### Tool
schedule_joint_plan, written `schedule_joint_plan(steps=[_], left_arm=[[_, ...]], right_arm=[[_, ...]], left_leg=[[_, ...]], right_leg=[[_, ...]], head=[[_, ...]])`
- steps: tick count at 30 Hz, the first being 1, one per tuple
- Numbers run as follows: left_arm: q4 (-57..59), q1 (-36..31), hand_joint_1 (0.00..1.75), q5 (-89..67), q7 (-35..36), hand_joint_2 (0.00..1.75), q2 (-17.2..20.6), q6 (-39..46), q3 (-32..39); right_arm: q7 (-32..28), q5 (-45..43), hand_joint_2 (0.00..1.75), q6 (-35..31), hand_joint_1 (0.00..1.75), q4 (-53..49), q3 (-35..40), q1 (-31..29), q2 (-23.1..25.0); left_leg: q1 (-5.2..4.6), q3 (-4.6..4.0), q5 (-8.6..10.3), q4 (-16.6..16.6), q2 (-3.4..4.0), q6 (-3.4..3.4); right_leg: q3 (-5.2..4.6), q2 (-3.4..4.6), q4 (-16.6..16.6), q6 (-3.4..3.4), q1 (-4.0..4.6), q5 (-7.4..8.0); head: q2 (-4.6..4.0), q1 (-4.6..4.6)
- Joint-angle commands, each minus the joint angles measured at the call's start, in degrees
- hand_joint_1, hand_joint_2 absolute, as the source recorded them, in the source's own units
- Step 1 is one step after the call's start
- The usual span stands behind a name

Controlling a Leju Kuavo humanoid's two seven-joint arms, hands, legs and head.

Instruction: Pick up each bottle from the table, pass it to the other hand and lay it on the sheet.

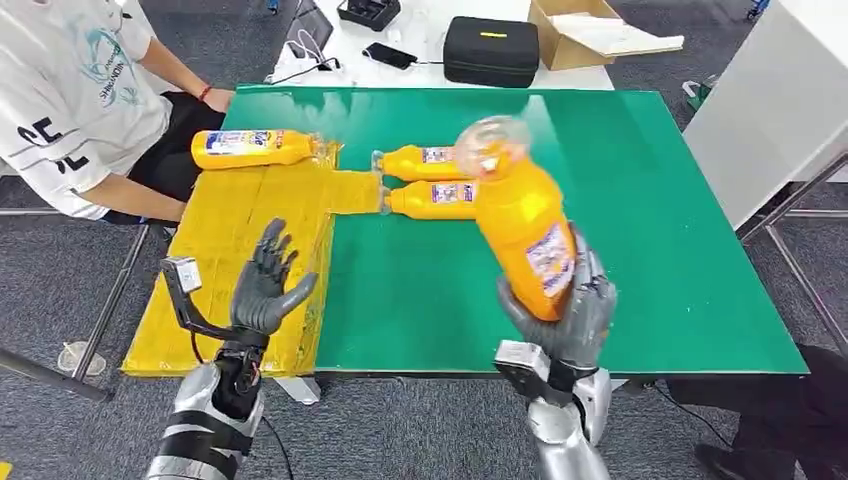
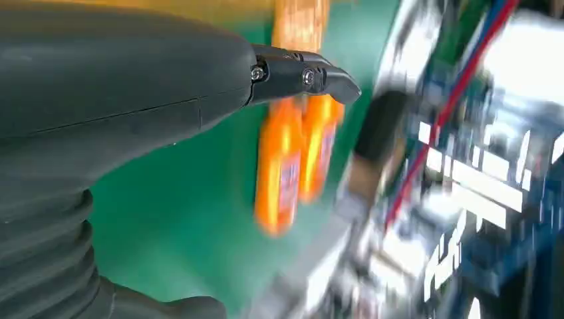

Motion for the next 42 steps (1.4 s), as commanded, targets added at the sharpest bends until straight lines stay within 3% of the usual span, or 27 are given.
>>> schedule_joint_plan(steps=[1, 9, 15, 19, 24, 29, 36, 42], left_arm=[[0.6, -0.2, 0.00, 9.0, 3.3, 1.75, 5.2, -8.0, -12.7], [3.9, -2.5, 0.00, 15.6, 4.7, 1.75, 6.5, -12.7, -17.0], [3.7, -2.4, 0.00, 15.6, 4.6, 1.75, 6.6, -12.8, -17.1], [3.7, -2.4, 0.00, 15.6, 4.6, 1.75, 6.6, -12.8, -17.1], [2.2, -1.7, 0.00, 15.4, 4.2, 1.75, 6.9, -12.2, -17.9], [1.7, -1.6, 0.00, 14.8, 3.5, 1.75, 7.0, -12.2, -19.2], [4.3, -3.2, 0.00, 14.5, 3.4, 1.75, 6.3, -12.3, -20.0], [4.0, -2.9, 0.00, 15.1, 3.6, 1.75, 6.4, -12.9, -20.2]], right_arm=[[-0.2, -0.9, 1.75, -0.1, 1.75, 3.3, 1.2, 1.4, 0.8], [-0.2, -6.3, 1.75, -0.1, 1.75, 12.0, 9.4, -0.9, -0.9], [-0.2, -6.8, 1.75, -0.1, 1.75, 12.2, 9.5, -1.0, -1.0], [-0.2, -6.8, 1.75, -0.1, 1.75, 12.2, 9.5, -1.0, -1.0], [-0.2, -12.3, 1.75, -0.1, 1.75, 13.4, 11.0, -1.3, -2.0], [-0.2, -17.5, 1.75, -0.1, 1.75, 21.4, 17.4, -3.9, -3.7], [-0.2, -10.5, 1.75, 1.7, 1.75, 42.5, 23.6, -9.8, 0.9], [-0.2, -9.9, 1.75, 3.0, 1.75, 48.8, 23.5, -10.9, 2.3]], left_leg=[[-0.04, 0.19, -0.04, -0.1, 0.08, 0.03], [0.05, 0.20, -0.03, -0.1, 0.12, 0.01], [0.08, 0.47, -0.13, -0.1, 0.21, 0.06], [0.03, 0.17, -0.03, -0.1, 0.07, 0.03], [0.06, 0.37, -0.10, -0.1, 0.14, 0.04], [0.04, 0.29, -0.08, -0.1, 0.16, 0.04], [0.09, 0.39, -0.08, -0.1, 0.21, 0.03], [0.08, 0.28, -0.04, -0.1, 0.09, 0.02]], right_leg=[[0.16, 0.01, 0.0, -0.07, -0.01, -0.02], [0.17, 0.07, -0.1, -0.07, 0.07, 0.02], [0.46, 0.08, -0.2, -0.13, 0.13, -0.05], [0.17, 0.01, -0.1, -0.06, 0.04, -0.01], [0.37, 0.04, -0.1, -0.13, 0.09, -0.06], [0.28, 0.08, -0.1, -0.09, 0.07, -0.02], [0.37, 0.10, -0.1, -0.13, 0.12, -0.02], [0.27, 0.00, -0.1, -0.09, 0.10, -0.04]], head=[[0.00, 0.00], [0.02, -0.02], [0.00, -0.02], [0.00, 0.00], [0.00, 0.00], [0.00, 0.00], [0.00, -0.02], [0.00, -0.02]])
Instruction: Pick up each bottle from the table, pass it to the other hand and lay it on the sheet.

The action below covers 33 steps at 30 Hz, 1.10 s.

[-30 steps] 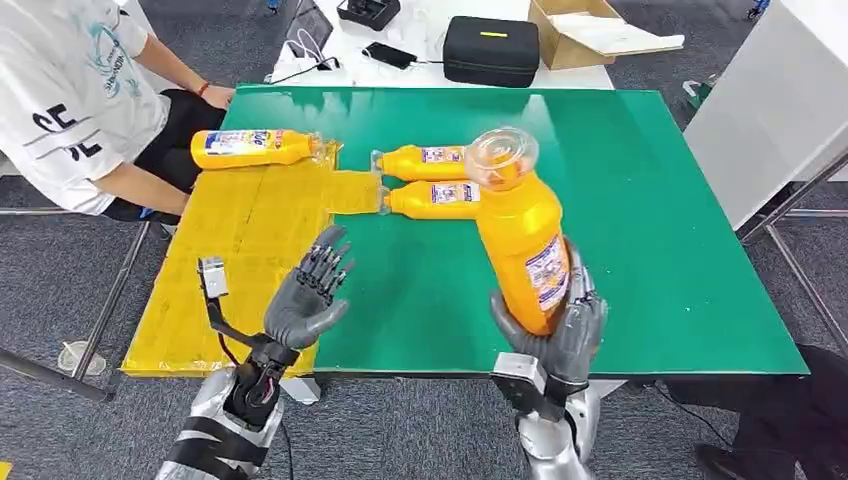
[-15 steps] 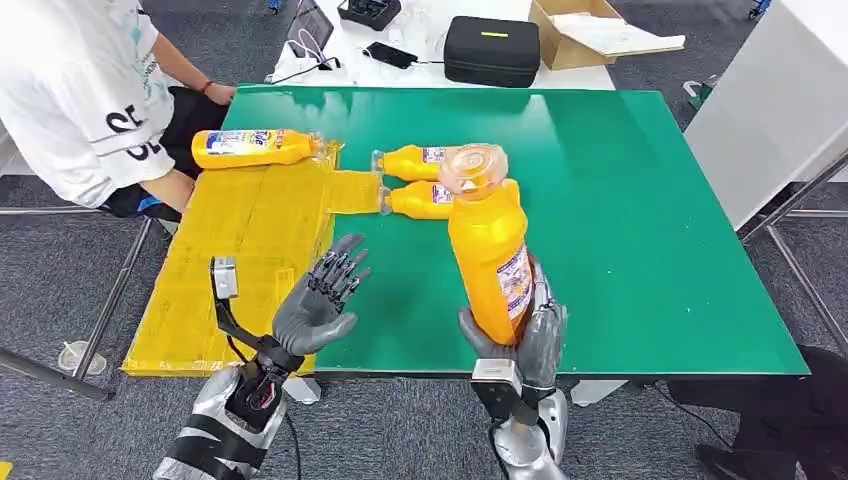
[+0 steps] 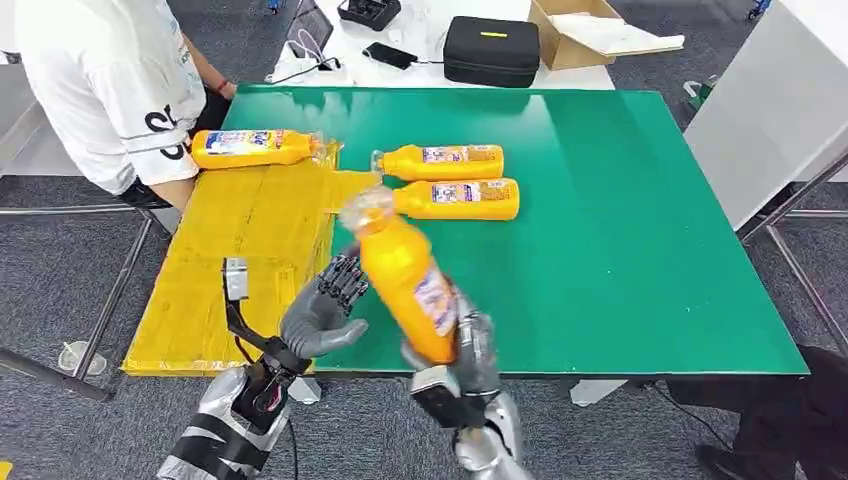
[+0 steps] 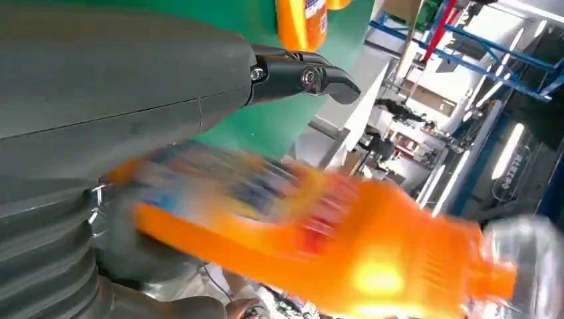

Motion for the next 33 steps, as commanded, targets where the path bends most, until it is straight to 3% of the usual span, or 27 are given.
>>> schedule_joint_plan(steps=[1, 13, 33], left_arm=[[3.3, -2.1, 0.00, 0.6, 0.3, 1.75, 1.2, -0.5, -2.3], [4.1, -2.5, 0.00, -0.1, 0.6, 1.75, 1.2, 0.2, -3.1], [3.6, -2.6, 0.00, -4.7, -1.6, 1.75, 2.1, 2.9, -4.1]], right_arm=[[0.0, 0.4, 1.75, 1.3, 1.75, 18.7, 3.3, -5.3, 1.8], [0.0, 3.5, 1.75, 2.2, 1.75, 25.3, 2.3, -6.8, 3.5], [0.0, 3.9, 1.75, 1.9, 1.75, 24.6, 1.3, -6.9, 3.6]], left_leg=[[0.00, 0.21, -0.05, -0.1, 0.08, 0.03], [0.00, 0.29, -0.09, -0.1, 0.03, 0.03], [-0.01, 0.19, -0.07, 0.0, 0.04, 0.03]], right_leg=[[0.20, 0.02, -0.1, -0.05, 0.01, -0.03], [0.31, -0.06, -0.1, -0.11, 0.04, -0.08], [0.20, -0.04, 0.0, -0.08, 0.02, -0.06]], head=[[0.00, -0.02], [0.00, 0.00], [0.00, 0.00]])
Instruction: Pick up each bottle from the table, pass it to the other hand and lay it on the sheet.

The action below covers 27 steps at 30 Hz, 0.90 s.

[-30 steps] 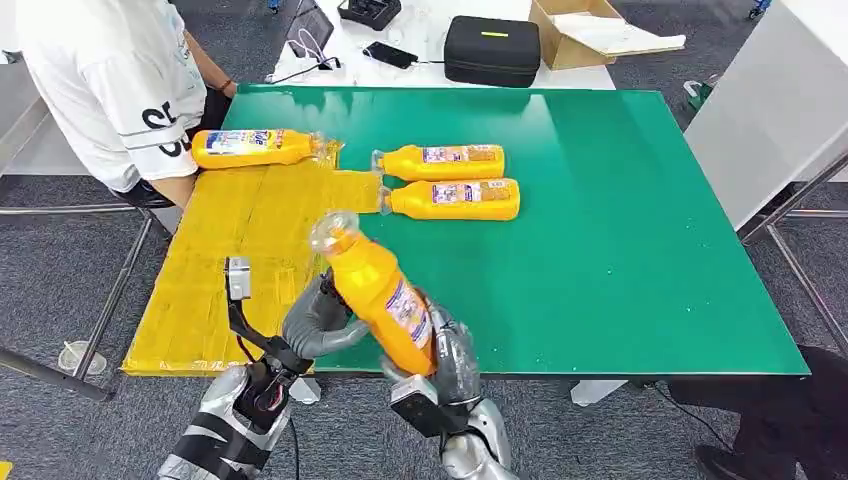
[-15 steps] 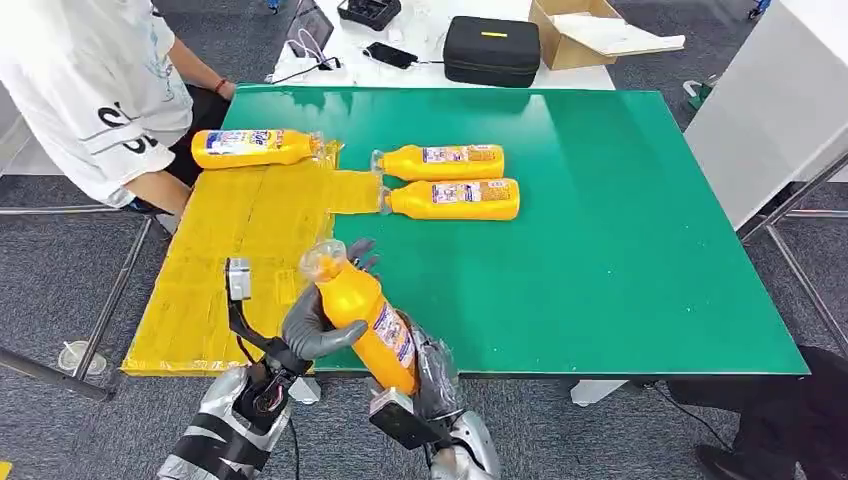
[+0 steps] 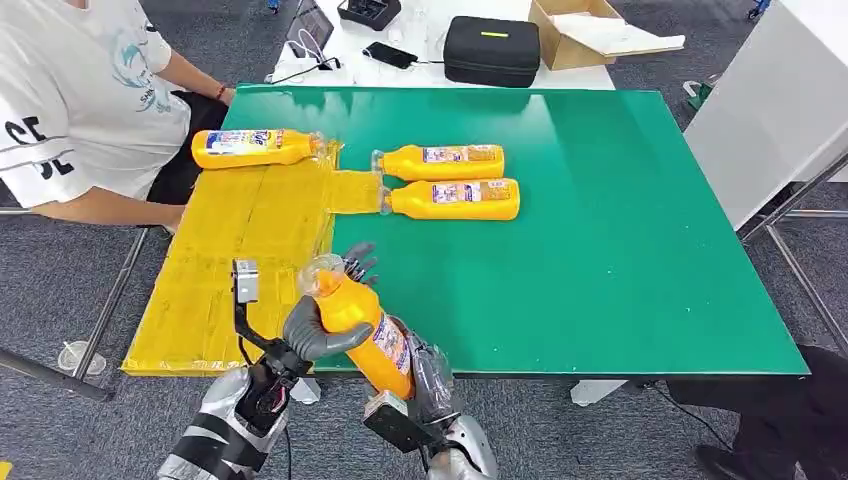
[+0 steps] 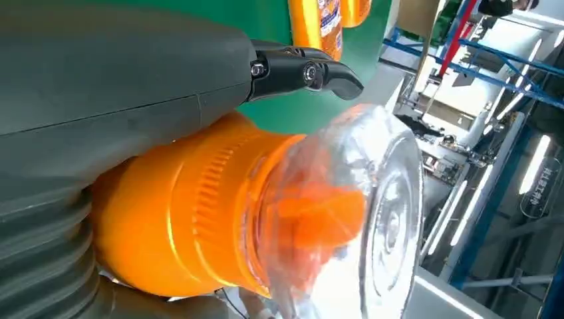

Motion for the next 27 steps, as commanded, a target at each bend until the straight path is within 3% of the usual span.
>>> schedule_joint_plan(steps=[1, 10, 27], left_arm=[[2.6, -2.6, 0.00, -1.9, -0.1, 1.75, 1.8, 0.8, -3.4], [6.1, -4.1, 0.00, -10.9, -2.3, 1.75, 3.7, 2.5, -5.3], [7.9, -3.5, 0.00, -9.2, -1.1, 1.75, 4.4, 0.3, -5.3]], right_arm=[[0.0, 0.0, 1.75, 0.1, 1.75, 3.5, -0.1, -2.1, -0.1], [0.0, -1.1, 1.75, -0.3, 1.75, 0.8, -2.2, -2.3, -0.6], [0.0, -4.3, 1.75, -3.0, 1.75, -4.8, -0.9, -2.4, -1.7]], left_leg=[[0.00, 0.12, -0.03, 0.0, 0.02, 0.02], [0.02, 0.21, -0.05, 0.0, 0.04, 0.04], [0.03, 0.38, -0.13, 0.0, 0.13, 0.06]], right_leg=[[0.12, -0.03, 0.0, -0.06, 0.02, -0.03], [0.21, -0.03, 0.0, -0.08, 0.04, -0.04], [0.38, 0.01, 0.0, -0.12, 0.08, -0.09]], head=[[0.00, 0.00], [0.00, 0.02], [0.00, 0.00]])
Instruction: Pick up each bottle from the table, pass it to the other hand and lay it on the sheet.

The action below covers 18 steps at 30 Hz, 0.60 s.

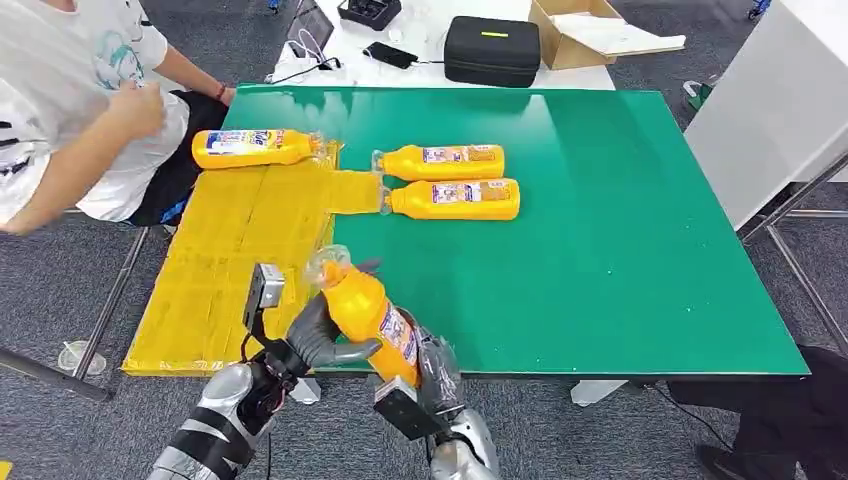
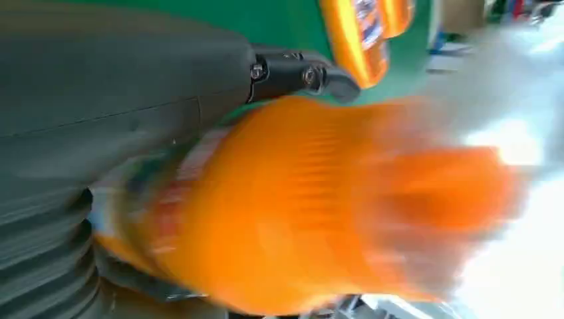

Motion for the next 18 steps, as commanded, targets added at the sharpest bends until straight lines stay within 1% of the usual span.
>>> schedule_joint_plan(steps=[1, 5, 9, 10, 11, 12, 13, 14, 15, 16, 17, 18], left_arm=[[4.6, -1.6, 0.00, 1.2, 0.2, 1.75, 1.8, -1.4, -2.5], [4.3, -1.6, 0.00, 1.4, 0.1, 1.75, 1.7, -1.7, -2.5], [3.8, -1.4, 0.00, 4.8, 1.0, 1.75, 1.4, -5.2, -2.6], [3.5, -1.2, 0.00, 7.1, 1.9, 1.75, 1.1, -6.4, -2.5], [3.2, -1.2, 0.00, 9.0, 2.9, 1.75, 0.9, -7.4, -2.8], [2.9, -1.1, 0.00, 10.1, 3.6, 1.75, 0.7, -7.3, -3.1], [2.5, -1.2, 0.00, 10.5, 4.0, 1.75, 0.7, -6.0, -3.7], [2.6, -1.3, 0.00, 11.2, 4.3, 1.75, 0.5, -5.7, -4.0], [2.7, -1.5, 0.00, 11.9, 4.5, 1.75, 0.2, -5.3, -4.0], [3.0, -1.6, 0.00, 12.8, 4.7, 1.75, -0.1, -5.3, -3.8], [3.1, -1.7, 0.00, 13.7, 4.8, 1.75, -0.5, -5.4, -3.5], [3.3, -1.7, 0.00, 15.2, 5.3, 1.75, -0.9, -5.8, -3.1]], right_arm=[[0.0, -0.5, 1.75, -1.4, 1.75, -3.0, 0.5, -1.7, -1.6], [0.0, -0.4, 1.75, -1.0, 1.75, -2.6, 0.5, -2.0, -1.6], [0.0, 2.6, 1.75, -1.2, 1.75, 1.2, 1.1, -3.0, -0.8], [0.2, 5.3, 1.75, -1.9, 1.75, 3.0, 0.8, -3.3, -0.3], [0.1, 6.8, 1.75, -1.9, 1.75, 4.2, 0.4, -3.3, 0.3], [0.2, 9.5, 1.75, -1.9, 1.75, 4.6, -1.1, -3.1, 0.8], [0.3, 12.7, 1.75, -1.9, 1.75, 4.8, -3.1, -2.8, 1.5], [0.3, 15.5, 1.75, -1.9, 1.75, 4.9, -4.6, -2.6, 2.0], [0.8, 18.7, 1.75, -1.9, 1.75, 4.4, -6.4, -2.2, 2.5], [1.1, 19.7, 1.75, -1.9, 1.75, 4.8, -6.7, -2.4, 2.6], [1.5, 20.5, 1.75, -1.9, 1.75, 4.9, -6.7, -2.5, 2.6], [2.6, 22.2, 1.75, -1.9, 1.75, 5.0, -6.8, -2.5, 2.6]], left_leg=[[0.01, 0.28, -0.11, 0.0, 0.11, 0.05], [0.00, 0.25, -0.07, 0.0, 0.03, 0.04], [0.03, 0.40, -0.14, 0.0, 0.08, 0.06], [0.01, 0.26, -0.09, 0.0, 0.06, 0.04], [0.02, 0.37, -0.13, 0.0, 0.07, 0.06], [0.02, 0.26, -0.09, 0.0, 0.08, 0.04], [0.03, 0.36, -0.13, 0.0, 0.07, 0.05], [0.00, 0.22, -0.08, 0.0, 0.03, 0.04], [0.03, 0.37, -0.14, 0.0, 0.03, 0.06], [0.02, 0.22, -0.09, 0.0, 0.02, 0.04], [0.01, 0.33, -0.11, 0.0, -0.06, 0.05], [0.02, 0.21, -0.07, 0.0, -0.04, 0.04]], right_leg=[[0.27, 0.02, 0.0, -0.09, 0.05, -0.07], [0.25, -0.05, 0.0, -0.09, 0.03, -0.07], [0.41, -0.04, -0.1, -0.13, 0.08, -0.12], [0.26, -0.02, 0.0, -0.09, 0.04, -0.07], [0.38, -0.04, -0.1, -0.12, 0.06, -0.11], [0.26, 0.00, -0.1, -0.08, 0.05, -0.06], [0.37, -0.03, -0.1, -0.11, 0.07, -0.11], [0.23, -0.03, 0.0, -0.07, 0.03, -0.07], [0.39, -0.07, -0.1, -0.11, 0.07, -0.13], [0.23, -0.06, 0.0, -0.08, 0.05, -0.08], [0.37, -0.15, 0.0, -0.11, 0.05, -0.14], [0.23, -0.11, 0.0, -0.08, 0.05, -0.09]], head=[[0.00, 0.02], [0.00, 0.02], [0.00, 0.02], [0.00, 0.02], [0.00, 0.02], [0.00, 0.02], [0.00, 0.02], [0.00, 0.02], [0.00, 0.02], [0.00, 0.02], [0.00, 0.02], [0.00, 0.04]])
